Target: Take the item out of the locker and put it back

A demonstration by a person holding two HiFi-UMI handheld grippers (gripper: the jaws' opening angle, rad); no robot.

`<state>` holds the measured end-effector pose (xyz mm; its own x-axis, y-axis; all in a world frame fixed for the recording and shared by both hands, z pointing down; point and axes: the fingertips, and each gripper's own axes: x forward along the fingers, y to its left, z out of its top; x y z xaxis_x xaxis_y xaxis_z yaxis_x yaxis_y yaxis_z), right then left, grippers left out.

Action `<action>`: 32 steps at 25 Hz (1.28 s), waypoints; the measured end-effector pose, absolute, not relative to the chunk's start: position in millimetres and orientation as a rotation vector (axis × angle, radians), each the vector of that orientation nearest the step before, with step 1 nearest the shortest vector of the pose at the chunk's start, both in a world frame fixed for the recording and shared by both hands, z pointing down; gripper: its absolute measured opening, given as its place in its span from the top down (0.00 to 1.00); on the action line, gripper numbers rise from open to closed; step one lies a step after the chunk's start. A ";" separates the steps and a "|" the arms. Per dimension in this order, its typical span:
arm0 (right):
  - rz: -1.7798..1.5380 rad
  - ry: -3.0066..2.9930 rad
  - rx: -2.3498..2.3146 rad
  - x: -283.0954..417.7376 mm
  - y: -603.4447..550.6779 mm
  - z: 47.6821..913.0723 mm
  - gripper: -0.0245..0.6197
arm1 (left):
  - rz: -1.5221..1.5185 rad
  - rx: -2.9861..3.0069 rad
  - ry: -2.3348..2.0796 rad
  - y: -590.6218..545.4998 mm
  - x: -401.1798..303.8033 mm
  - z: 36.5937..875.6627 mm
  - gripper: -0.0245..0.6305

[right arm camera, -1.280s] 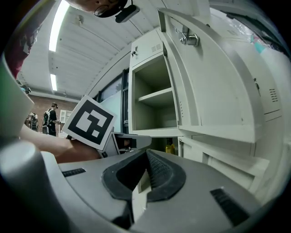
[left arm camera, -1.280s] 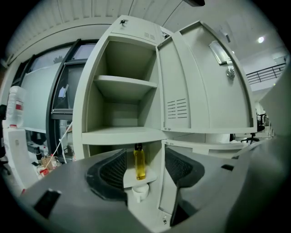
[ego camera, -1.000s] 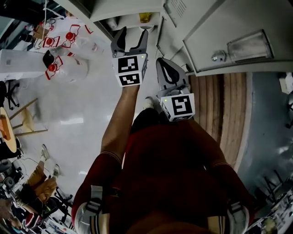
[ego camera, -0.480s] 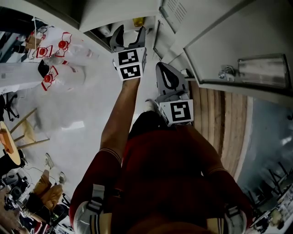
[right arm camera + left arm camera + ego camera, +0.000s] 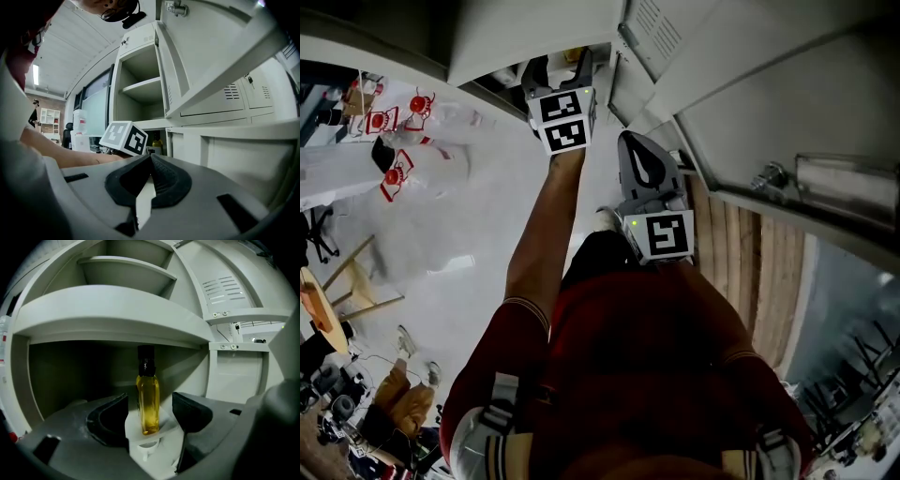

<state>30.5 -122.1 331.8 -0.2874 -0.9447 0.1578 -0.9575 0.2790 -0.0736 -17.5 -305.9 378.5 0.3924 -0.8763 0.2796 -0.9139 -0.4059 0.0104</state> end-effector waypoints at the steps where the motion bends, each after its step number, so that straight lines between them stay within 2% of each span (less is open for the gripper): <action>1: 0.229 -2.449 1.829 29.6 -124.1 330.0 0.97 | 0.348 2.480 -1.611 -309.3 -16.9 379.8 0.54; 24: 0.238 -2.403 1.811 35.9 -130.2 344.2 0.97 | 0.365 2.440 -1.589 -366.5 3.3 407.5 0.54; 32: 0.241 -2.405 1.799 35.0 -129.9 344.6 0.97 | 0.320 2.440 -1.579 -369.8 -0.3 408.9 0.61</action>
